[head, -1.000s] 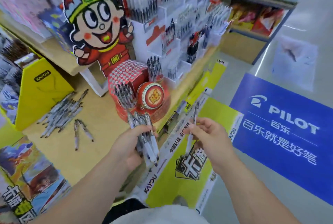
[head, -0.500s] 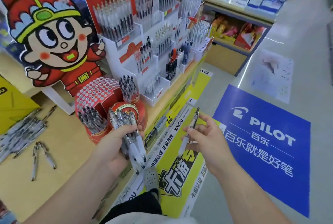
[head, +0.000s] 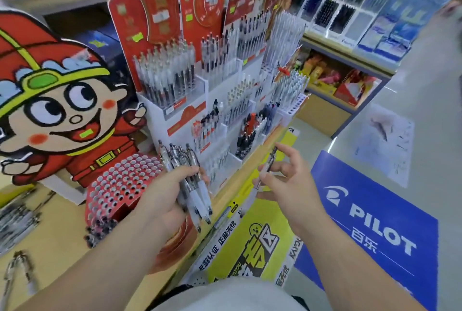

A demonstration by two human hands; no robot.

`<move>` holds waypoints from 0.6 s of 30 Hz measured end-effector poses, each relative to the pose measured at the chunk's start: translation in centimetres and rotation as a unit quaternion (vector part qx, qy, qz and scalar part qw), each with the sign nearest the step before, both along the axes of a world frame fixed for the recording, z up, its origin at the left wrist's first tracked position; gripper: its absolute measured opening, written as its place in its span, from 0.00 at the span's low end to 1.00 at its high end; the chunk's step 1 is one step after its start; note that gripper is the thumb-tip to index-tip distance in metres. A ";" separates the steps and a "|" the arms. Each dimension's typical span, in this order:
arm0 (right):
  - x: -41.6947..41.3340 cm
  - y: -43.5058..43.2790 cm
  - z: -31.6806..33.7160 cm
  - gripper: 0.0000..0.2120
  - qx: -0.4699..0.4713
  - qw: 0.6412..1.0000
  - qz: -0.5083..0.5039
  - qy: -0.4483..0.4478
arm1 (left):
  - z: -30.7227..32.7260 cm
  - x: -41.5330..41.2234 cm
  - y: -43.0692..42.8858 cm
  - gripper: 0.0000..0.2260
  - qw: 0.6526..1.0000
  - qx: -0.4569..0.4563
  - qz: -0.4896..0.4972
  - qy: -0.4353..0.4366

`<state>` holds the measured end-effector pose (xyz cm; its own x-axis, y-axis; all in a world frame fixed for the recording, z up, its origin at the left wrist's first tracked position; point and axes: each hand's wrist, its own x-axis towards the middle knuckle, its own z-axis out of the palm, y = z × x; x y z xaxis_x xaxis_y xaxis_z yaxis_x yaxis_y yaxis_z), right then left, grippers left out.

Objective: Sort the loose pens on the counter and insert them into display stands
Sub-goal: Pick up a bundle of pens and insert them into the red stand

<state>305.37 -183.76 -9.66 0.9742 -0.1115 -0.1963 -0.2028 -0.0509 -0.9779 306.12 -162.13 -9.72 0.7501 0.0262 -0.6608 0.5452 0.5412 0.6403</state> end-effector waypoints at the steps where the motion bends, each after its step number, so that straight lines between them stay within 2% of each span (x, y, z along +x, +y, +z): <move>1: 0.9 0.2 -0.1 0.27 0.006 1.000 0.005 -0.004 | 0.1 0.5 0.2 0.06 1.000 0.001 0.005 0.002; 8: 8.2 1.5 -1.9 0.17 -0.005 0.994 0.104 -0.032 | -0.1 1.7 2.0 0.04 0.991 0.007 0.129 0.015; 13: 13.3 4.2 -2.9 0.14 -0.026 0.972 0.227 -0.058 | 0.0 1.1 2.3 0.04 0.963 0.046 0.259 0.050; 18: 16.9 5.9 -3.7 0.11 -0.087 0.917 0.370 -0.125 | 0.0 0.4 1.2 0.16 0.924 0.065 0.372 0.061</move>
<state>322.26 -177.84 -13.35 0.8083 0.5887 0.0021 0.1802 -0.2439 -0.9529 306.52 -160.97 -9.73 0.4131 0.5898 -0.6939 0.1250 0.7180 0.6847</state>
